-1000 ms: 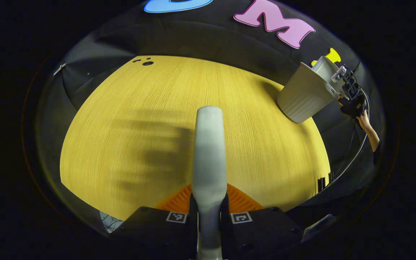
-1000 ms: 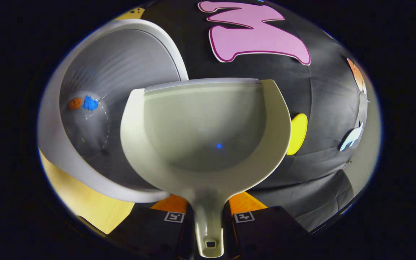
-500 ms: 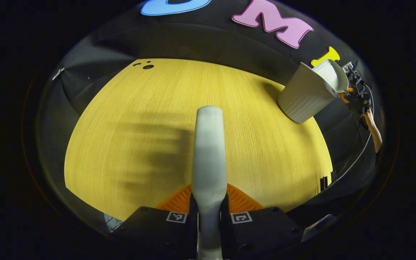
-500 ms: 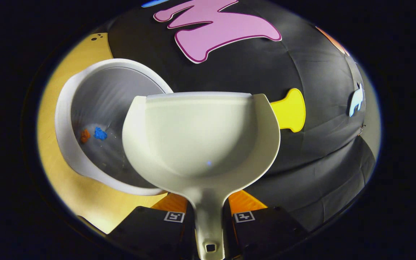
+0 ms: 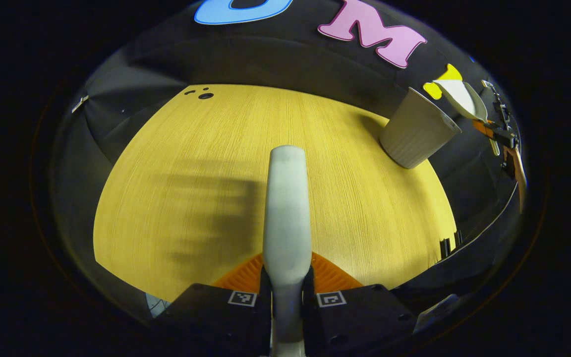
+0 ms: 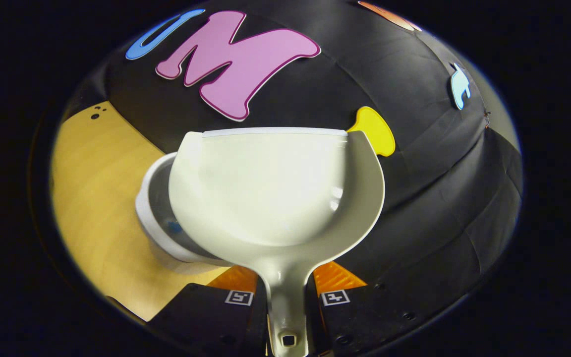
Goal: Pick up the small broom and dustpan from the desktop, sweep the trash into the dustpan with the broom, and then empty the trash into the garbage bin.
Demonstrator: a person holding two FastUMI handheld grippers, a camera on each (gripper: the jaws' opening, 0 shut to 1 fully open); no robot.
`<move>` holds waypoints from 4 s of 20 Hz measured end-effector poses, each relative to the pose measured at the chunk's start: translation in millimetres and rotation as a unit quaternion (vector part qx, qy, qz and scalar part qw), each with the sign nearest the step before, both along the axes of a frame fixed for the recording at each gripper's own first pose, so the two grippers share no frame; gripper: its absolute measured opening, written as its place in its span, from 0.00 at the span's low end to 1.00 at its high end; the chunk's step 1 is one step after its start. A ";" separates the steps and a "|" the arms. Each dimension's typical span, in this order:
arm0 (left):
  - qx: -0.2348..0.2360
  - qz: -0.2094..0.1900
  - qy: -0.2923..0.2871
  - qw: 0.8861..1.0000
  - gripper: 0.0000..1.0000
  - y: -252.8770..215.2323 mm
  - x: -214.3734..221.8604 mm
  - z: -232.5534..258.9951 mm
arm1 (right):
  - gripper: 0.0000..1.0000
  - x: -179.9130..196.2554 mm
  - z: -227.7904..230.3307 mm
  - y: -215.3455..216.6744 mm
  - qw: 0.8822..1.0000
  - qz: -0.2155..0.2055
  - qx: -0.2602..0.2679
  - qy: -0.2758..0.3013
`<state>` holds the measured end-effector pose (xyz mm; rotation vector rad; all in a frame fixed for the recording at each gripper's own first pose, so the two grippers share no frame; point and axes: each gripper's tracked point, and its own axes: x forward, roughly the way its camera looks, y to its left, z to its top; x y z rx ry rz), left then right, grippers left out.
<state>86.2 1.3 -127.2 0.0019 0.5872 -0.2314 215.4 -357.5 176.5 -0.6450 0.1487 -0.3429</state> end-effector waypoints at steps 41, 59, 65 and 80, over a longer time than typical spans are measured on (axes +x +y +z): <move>0.094 0.064 0.026 0.993 0.31 70.0 82.2 -51.5 | 0.35 -13.9 -168.1 -40.1 0.888 0.035 0.351 0.294; 0.097 0.043 0.000 0.994 1.00 52.5 60.3 -28.8 | 1.00 10.0 -136.2 -28.6 0.892 0.044 0.349 0.285; 0.062 0.057 -0.090 0.992 0.96 39.8 23.8 35.5 | 1.00 -10.1 -61.7 -35.8 0.905 0.057 0.374 0.194; 0.032 0.016 -0.288 0.957 0.96 -8.2 -82.7 123.4 | 0.99 -53.7 54.1 -16.0 0.940 0.149 0.304 -0.026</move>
